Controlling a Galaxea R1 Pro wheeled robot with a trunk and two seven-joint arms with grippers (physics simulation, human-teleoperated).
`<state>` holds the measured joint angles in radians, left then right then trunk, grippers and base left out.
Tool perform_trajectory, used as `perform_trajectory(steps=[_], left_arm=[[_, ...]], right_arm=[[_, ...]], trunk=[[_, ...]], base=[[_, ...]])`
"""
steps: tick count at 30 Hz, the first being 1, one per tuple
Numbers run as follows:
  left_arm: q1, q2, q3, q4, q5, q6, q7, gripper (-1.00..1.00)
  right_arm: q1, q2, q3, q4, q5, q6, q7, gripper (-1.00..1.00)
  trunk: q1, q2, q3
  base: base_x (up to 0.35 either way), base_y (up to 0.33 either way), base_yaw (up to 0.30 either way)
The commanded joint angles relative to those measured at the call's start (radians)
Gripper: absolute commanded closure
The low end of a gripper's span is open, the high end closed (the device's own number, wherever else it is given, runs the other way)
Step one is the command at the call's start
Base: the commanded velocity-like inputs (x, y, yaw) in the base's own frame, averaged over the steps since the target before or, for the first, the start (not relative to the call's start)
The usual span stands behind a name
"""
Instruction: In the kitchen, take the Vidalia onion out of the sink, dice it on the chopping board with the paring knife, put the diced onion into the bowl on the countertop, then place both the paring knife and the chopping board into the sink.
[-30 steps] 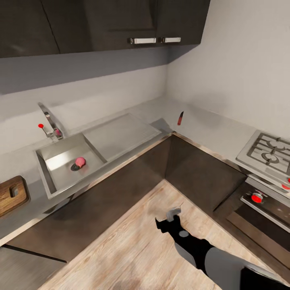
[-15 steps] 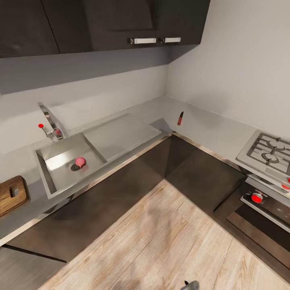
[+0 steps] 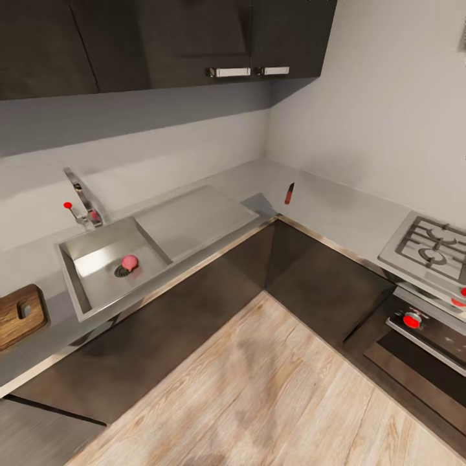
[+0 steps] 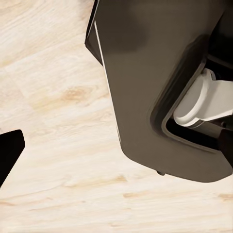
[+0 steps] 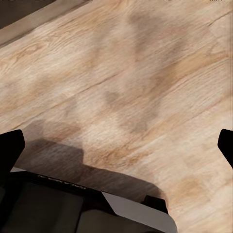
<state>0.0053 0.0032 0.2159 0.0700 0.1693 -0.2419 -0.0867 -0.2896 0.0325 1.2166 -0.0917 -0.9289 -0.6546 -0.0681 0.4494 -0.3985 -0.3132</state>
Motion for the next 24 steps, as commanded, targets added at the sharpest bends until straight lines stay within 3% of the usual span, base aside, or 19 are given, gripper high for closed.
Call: perform_trajectory(steps=[1,24], left_arm=[[-0.001,0.001,0.003,0.002,0.011,-0.004,-0.008,-1.00],[-0.001,0.021,0.008,0.002,0.016,-0.075,-0.002,-1.00]], right_arm=[[0.000,0.000,0.009,0.000,-0.003,-0.002,-0.007,-1.00],[0.000,-0.002,0.008,0.001,-0.008,-0.003,-0.011,-1.00]], trunk=[[0.001,-0.002,0.000],[0.001,-0.002,0.037]], base=[[0.000,0.000,0.000],[0.000,0.000,0.006]])
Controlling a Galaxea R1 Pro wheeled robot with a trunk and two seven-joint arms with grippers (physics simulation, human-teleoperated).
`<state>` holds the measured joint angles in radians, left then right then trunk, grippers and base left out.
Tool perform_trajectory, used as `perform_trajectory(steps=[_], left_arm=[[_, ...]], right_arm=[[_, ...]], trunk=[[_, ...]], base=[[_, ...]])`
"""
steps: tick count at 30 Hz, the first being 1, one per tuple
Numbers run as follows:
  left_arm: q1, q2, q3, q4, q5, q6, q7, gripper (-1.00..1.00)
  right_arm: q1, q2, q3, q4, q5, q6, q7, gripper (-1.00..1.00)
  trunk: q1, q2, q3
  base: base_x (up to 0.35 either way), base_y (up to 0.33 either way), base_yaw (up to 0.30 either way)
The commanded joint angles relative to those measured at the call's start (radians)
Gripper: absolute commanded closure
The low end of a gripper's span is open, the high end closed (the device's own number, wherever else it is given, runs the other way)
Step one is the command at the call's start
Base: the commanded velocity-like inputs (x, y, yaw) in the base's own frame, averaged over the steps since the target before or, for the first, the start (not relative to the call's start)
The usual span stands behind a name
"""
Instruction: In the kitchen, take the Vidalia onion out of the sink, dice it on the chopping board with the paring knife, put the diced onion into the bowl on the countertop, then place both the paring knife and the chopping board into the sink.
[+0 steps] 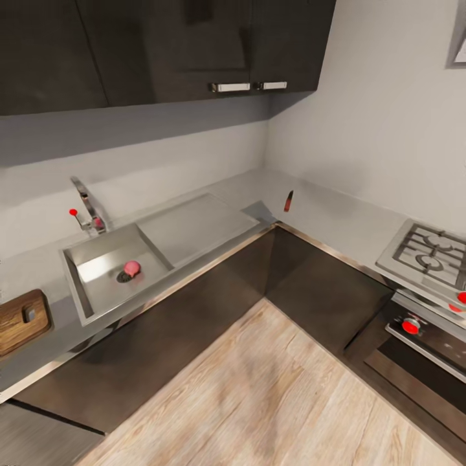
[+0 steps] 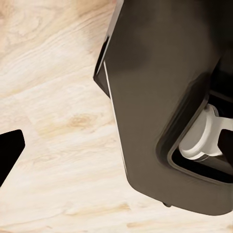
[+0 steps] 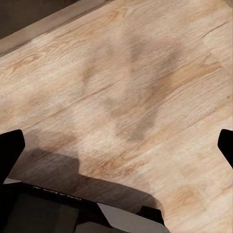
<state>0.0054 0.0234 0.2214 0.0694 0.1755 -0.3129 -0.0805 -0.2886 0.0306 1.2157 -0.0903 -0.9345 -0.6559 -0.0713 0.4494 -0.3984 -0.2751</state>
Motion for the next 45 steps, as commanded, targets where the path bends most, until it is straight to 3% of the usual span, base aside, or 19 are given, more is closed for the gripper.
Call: perform_trajectory(steps=[1,6,11,19,45], left_arm=[[-0.001,0.000,0.003,0.003,0.010,-0.005,-0.008,-1.00],[-0.001,0.000,0.003,0.003,0.010,-0.005,-0.008,-1.00],[-0.001,0.000,0.002,0.003,0.010,-0.007,-0.008,-1.00],[-0.001,-0.003,0.001,0.003,0.010,-0.011,-0.008,-1.00],[-0.001,-0.002,0.002,0.003,0.010,-0.012,-0.008,-1.00]], right_arm=[[-0.001,0.000,0.009,0.000,-0.008,-0.002,-0.007,-1.00],[-0.001,-0.001,0.008,0.000,-0.072,-0.003,-0.006,-1.00],[-0.001,-0.001,0.008,0.000,-0.105,-0.007,-0.003,-1.00],[0.000,-0.001,0.008,0.000,-0.110,-0.014,-0.002,-1.00],[-0.001,0.000,0.010,0.000,-0.110,-0.015,-0.002,-1.00]], trunk=[[0.001,-0.002,0.000],[0.001,-0.002,0.008],[0.001,-0.002,0.015],[0.001,-0.002,0.027],[0.001,-0.002,0.054]], base=[[0.000,0.000,0.093],[0.000,0.000,0.126],[0.000,0.000,0.160],[-0.115,-0.090,0.174],[-0.231,-0.237,0.229]])
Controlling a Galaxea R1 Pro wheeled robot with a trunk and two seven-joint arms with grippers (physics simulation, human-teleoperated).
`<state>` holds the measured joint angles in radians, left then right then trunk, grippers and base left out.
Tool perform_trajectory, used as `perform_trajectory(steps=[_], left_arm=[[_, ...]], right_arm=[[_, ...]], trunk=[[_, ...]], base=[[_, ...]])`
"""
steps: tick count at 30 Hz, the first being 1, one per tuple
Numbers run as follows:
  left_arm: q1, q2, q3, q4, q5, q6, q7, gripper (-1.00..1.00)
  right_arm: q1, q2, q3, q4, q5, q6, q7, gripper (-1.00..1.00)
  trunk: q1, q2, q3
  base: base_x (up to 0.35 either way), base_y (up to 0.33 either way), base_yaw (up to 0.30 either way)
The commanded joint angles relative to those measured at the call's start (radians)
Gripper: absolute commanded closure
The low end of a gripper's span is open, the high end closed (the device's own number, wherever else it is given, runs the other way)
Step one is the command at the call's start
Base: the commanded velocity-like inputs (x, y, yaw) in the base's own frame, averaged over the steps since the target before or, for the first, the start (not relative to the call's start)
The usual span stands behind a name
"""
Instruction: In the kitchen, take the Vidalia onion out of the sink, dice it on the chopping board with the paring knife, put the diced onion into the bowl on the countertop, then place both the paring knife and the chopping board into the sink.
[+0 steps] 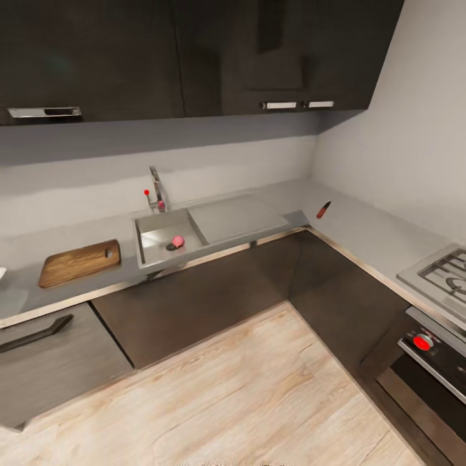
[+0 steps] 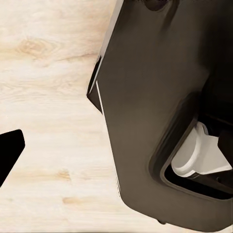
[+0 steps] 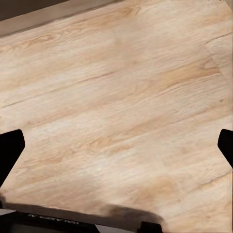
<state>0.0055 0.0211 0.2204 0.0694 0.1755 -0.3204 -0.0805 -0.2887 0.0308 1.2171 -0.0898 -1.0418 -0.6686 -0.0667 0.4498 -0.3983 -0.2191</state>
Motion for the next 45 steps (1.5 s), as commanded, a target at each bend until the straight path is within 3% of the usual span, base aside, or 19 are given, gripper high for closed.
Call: perform_trajectory(steps=[1,22,41,45], left_arm=[[-0.001,0.000,0.003,0.003,0.010,-0.005,-0.008,-1.00],[-0.001,0.003,0.003,0.003,0.010,-0.005,-0.008,-1.00],[-0.001,0.002,0.006,-0.008,0.009,0.002,-0.004,-1.00],[-0.002,-0.002,0.008,-0.134,0.007,0.056,0.108,-1.00]], right_arm=[[-0.001,0.000,0.009,-0.001,-0.003,-0.002,-0.007,-1.00],[-0.001,0.001,0.009,-0.001,-0.003,-0.002,-0.007,-1.00],[0.000,0.001,0.009,-0.001,-0.001,0.011,-0.005,-1.00],[0.000,-0.001,0.008,-0.001,-0.001,0.026,-0.010,-1.00]], trunk=[[0.000,-0.002,-0.001],[0.000,-0.002,0.018],[0.000,-0.002,0.032],[0.000,-0.002,0.032]], base=[[-0.182,-0.223,0.250],[-0.153,-0.205,0.250],[-0.010,-0.127,0.208],[0.000,-0.002,0.009]])
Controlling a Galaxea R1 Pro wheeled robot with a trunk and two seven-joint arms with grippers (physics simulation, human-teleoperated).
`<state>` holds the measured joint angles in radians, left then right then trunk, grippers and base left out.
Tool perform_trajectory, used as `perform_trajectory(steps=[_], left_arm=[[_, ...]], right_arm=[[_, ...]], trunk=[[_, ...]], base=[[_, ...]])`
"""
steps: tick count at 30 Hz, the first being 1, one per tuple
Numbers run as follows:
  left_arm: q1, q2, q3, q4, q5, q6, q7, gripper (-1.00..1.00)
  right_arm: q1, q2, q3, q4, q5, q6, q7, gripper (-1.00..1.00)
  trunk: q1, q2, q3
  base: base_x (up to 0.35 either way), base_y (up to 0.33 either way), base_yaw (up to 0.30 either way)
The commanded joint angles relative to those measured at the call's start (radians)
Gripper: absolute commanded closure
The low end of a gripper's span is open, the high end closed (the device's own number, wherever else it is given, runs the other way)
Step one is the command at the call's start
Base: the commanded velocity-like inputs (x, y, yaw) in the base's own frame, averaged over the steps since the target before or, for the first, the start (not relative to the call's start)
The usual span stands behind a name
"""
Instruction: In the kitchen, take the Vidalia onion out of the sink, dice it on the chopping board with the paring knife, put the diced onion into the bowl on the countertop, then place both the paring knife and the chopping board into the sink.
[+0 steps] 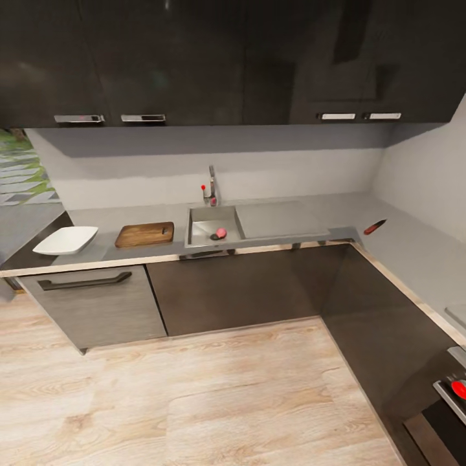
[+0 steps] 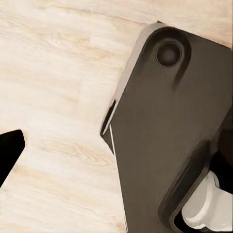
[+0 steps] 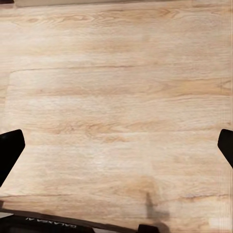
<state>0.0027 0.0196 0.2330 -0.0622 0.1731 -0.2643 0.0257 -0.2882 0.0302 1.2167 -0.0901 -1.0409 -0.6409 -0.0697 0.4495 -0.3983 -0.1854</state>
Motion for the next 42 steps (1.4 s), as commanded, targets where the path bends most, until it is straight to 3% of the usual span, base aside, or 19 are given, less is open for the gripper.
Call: perform_trajectory(steps=[1,5,6,7,8,10,13,15,19,21,22,25,26,29,30,31,32,36,42], left_arm=[[0.000,-0.002,-0.005,-0.073,0.009,0.060,0.036,-1.00],[0.000,-0.010,-0.007,-0.460,0.009,0.434,0.106,-1.00],[0.000,-0.021,-0.016,-0.645,0.009,0.602,0.114,-1.00],[0.000,-0.029,-0.035,-0.727,0.008,0.665,0.117,-1.00],[0.000,-0.033,-0.050,-0.765,0.008,0.689,0.118,-1.00],[-0.001,-0.044,-0.137,-0.925,0.007,0.766,0.135,-1.00],[-0.003,-0.063,-0.182,-1.058,0.006,0.836,0.150,-1.00],[-0.008,-0.091,-0.202,-1.222,0.002,0.970,0.156,-1.00],[-0.048,-0.112,-0.226,-1.409,-0.002,1.145,0.159,-1.00],[-0.096,-0.120,-0.236,-1.447,-0.003,1.196,0.160,-1.00],[-0.211,-0.143,-0.245,-1.474,-0.005,1.237,0.162,-1.00],[-0.308,-0.154,-0.259,-1.469,-0.005,1.254,0.164,-1.00],[-0.370,-0.159,-0.277,-1.454,-0.005,1.261,0.165,-1.00],[-0.547,-0.166,-0.320,-1.368,-0.004,1.269,0.167,-1.00],[-0.581,-0.167,-0.325,-1.342,-0.004,1.270,0.167,-1.00],[-0.750,-0.173,-0.337,-1.201,-0.003,1.273,0.167,-1.00],[-0.817,-0.174,-0.339,-1.152,-0.003,1.272,0.167,-1.00],[-0.978,-0.176,-0.343,-1.050,-0.003,1.271,0.184,-1.00],[-1.034,-0.173,-0.346,-1.039,-0.001,1.276,0.261,-1.00]], right_arm=[[0.000,-0.001,0.008,0.000,-0.002,-0.001,-0.009,-1.00],[0.000,-0.015,0.008,0.000,-0.002,0.001,-0.007,-1.00],[-0.001,-0.033,0.007,0.000,-0.003,0.001,-0.004,-1.00],[-0.001,-0.040,0.007,0.000,-0.003,0.001,-0.004,-1.00],[-0.001,-0.043,0.007,0.000,-0.003,0.001,-0.004,-1.00],[-0.001,-0.051,0.007,0.000,-0.009,0.000,-0.006,-1.00],[-0.001,-0.054,0.006,0.000,-0.021,0.001,-0.008,-1.00],[-0.001,-0.061,0.006,0.000,-0.060,0.001,-0.009,-1.00],[0.000,-0.073,0.007,0.000,-0.124,0.001,-0.006,-1.00],[-0.001,-0.075,0.008,0.000,-0.142,0.001,-0.004,-1.00],[-0.001,-0.076,0.008,0.000,-0.155,0.000,-0.003,-1.00],[-0.001,-0.076,0.009,0.000,-0.158,0.000,-0.003,-1.00],[0.000,-0.076,0.009,0.000,-0.159,0.000,-0.002,-1.00],[-0.001,-0.076,0.009,0.000,-0.160,0.001,-0.002,-1.00],[-0.001,-0.076,0.009,0.000,-0.160,0.000,-0.002,-1.00],[-0.001,-0.076,0.009,0.000,-0.160,0.001,-0.002,-1.00],[0.000,-0.076,0.009,0.000,-0.160,0.001,-0.001,-1.00],[0.000,-0.075,0.010,0.000,-0.159,0.001,-0.001,-1.00],[0.000,-0.072,0.012,0.000,-0.158,0.001,0.000,-1.00]], trunk=[[0.000,-0.002,-0.002],[0.000,-0.002,-0.002],[0.000,-0.002,-0.002],[0.000,-0.002,-0.002],[0.000,-0.002,-0.002],[0.000,-0.002,-0.002],[0.000,-0.002,-0.002],[0.000,-0.002,-0.002],[0.000,-0.002,-0.002],[0.000,-0.002,-0.002],[0.000,-0.002,-0.002],[0.000,-0.002,-0.002],[0.000,-0.002,-0.002],[0.000,-0.002,-0.002],[0.000,-0.002,-0.002],[0.000,-0.002,-0.002],[0.000,-0.002,-0.002],[0.000,-0.002,-0.002],[0.000,-0.002,-0.002]], base=[[0.000,-0.001,0.003],[0.000,0.000,0.001],[0.000,0.000,0.000],[0.000,0.000,0.000],[0.000,0.000,0.000],[0.000,0.000,0.000],[0.000,0.000,0.000],[0.000,0.000,0.000],[0.000,0.000,0.000],[0.000,0.000,0.000],[0.000,0.000,0.000],[0.000,0.000,0.000],[0.000,0.000,0.000],[0.000,0.000,0.000],[0.000,0.000,0.000],[0.000,0.000,0.000],[0.000,0.000,0.000],[0.000,0.000,0.000],[0.000,0.000,0.000]])
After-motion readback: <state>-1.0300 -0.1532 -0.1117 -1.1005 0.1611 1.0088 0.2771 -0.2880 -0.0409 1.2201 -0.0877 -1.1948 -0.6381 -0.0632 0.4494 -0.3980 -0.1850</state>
